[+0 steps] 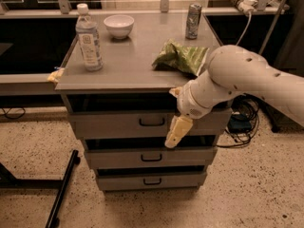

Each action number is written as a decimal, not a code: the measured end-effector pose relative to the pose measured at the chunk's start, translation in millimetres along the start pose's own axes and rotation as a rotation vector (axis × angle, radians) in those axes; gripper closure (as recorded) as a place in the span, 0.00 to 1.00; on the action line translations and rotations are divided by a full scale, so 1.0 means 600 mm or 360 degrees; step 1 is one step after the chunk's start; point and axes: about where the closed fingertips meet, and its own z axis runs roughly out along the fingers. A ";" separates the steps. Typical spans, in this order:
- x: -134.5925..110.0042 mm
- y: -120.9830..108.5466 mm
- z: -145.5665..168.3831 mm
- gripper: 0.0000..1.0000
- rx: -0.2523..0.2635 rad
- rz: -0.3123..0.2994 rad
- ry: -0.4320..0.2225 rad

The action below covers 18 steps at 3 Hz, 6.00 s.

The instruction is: Open top drawer

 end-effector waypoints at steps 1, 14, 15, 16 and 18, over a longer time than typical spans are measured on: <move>-0.002 -0.035 0.053 0.00 -0.0021 -0.0052 0.0057; 0.250 0.043 -0.008 0.00 -0.0481 0.0322 0.0351; 0.252 0.050 -0.014 0.00 -0.0511 0.0341 0.0341; 0.250 0.049 -0.018 0.00 -0.0511 0.0341 0.0341; 0.238 0.075 -0.034 0.00 -0.0646 0.0345 0.0312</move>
Offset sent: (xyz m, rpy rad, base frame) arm 0.0577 -0.0026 -0.0637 -0.1549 0.0287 0.0126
